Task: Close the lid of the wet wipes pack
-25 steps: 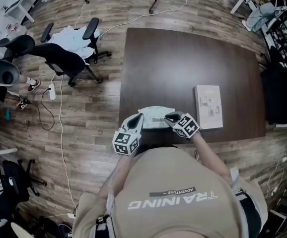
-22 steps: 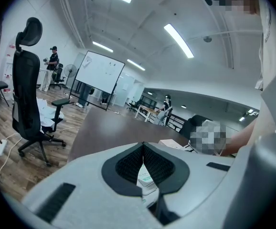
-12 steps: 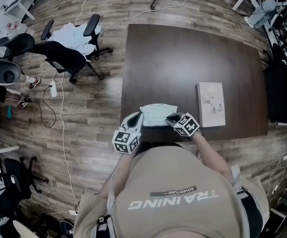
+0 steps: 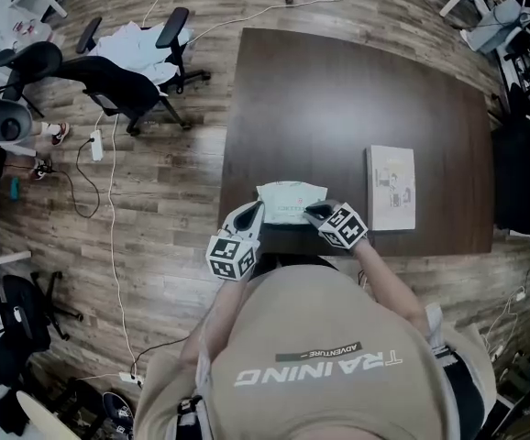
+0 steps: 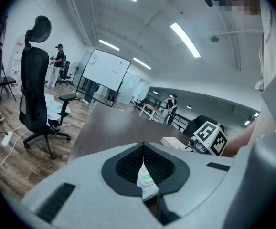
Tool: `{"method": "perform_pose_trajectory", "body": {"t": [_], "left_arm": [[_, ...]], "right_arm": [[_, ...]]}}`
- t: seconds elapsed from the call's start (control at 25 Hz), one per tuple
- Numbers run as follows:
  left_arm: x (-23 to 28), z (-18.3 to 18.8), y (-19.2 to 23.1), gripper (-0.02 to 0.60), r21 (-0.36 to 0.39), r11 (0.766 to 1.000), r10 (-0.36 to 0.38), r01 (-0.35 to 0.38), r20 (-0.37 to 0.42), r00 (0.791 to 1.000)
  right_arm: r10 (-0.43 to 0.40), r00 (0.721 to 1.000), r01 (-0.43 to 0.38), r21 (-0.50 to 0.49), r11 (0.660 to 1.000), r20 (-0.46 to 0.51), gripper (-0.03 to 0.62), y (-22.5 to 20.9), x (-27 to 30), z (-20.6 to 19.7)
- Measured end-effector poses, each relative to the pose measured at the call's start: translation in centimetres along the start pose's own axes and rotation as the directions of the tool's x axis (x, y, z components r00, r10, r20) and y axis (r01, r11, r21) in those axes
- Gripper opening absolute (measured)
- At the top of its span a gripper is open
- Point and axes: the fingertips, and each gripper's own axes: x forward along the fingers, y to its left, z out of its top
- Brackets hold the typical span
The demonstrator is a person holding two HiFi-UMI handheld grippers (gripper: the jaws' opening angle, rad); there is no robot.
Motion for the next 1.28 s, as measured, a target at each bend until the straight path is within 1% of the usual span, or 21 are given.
{"method": "perform_pose_trajectory", "body": {"t": [0.16, 0.32, 0.52, 0.68, 0.88, 1.0, 1.12, 1.28], "left_arm": [[-0.3, 0.2, 0.0, 0.011, 0.005, 1.0, 0.005, -0.005, 0.004, 1.0], [-0.6, 0.4, 0.4, 0.011, 0.008, 1.0, 0.014, -0.014, 0.006, 1.0], [-0.8, 0.6, 1.0, 0.011, -0.031, 0.999, 0.022, -0.021, 0.028, 0.999], [-0.6, 0.5, 1.4, 0.011, -0.042, 0.999, 0.019, -0.018, 0.029, 0.999], [0.2, -0.5, 1.5, 0.011, -0.038, 0.999, -0.007, 0.008, 0.027, 1.0], [0.7, -1.2, 1.4, 0.011, -0.049, 0.999, -0.021, 0.021, 0.011, 1.0], [1.0, -1.3, 1.7, 0.011, -0.061, 0.998, -0.033, 0.033, -0.004, 0.999], [1.5, -1.4, 1.9, 0.011, -0.068, 0.997, -0.04, 0.039, -0.013, 0.999]], "right_arm": [[0.002, 1.0, -0.002, -0.034, 0.999, 0.024, 0.032, 0.4, -0.3, 1.1], [0.009, 0.998, -0.006, -0.038, 0.999, 0.06, 0.028, 0.2, -0.6, 2.9], [0.008, 0.997, -0.005, -0.049, 0.999, 0.071, 0.023, 0.1, -0.6, 4.1], [0.022, 0.998, -0.019, -0.05, 0.999, 0.062, 0.023, 0.7, -0.2, 4.6], [0.019, 0.999, -0.017, -0.034, 0.999, 0.037, 0.023, 0.9, 1.3, 4.0], [0.017, 1.0, -0.017, -0.019, 1.0, 0.015, 0.023, 1.1, 2.0, 3.3], [0.026, 1.0, -0.026, 0.004, 1.0, 0.009, 0.023, 1.0, 2.3, 3.6], [0.02, 0.999, -0.021, -0.035, 0.999, -0.028, 0.02, 1.1, 2.6, 3.5]]}}
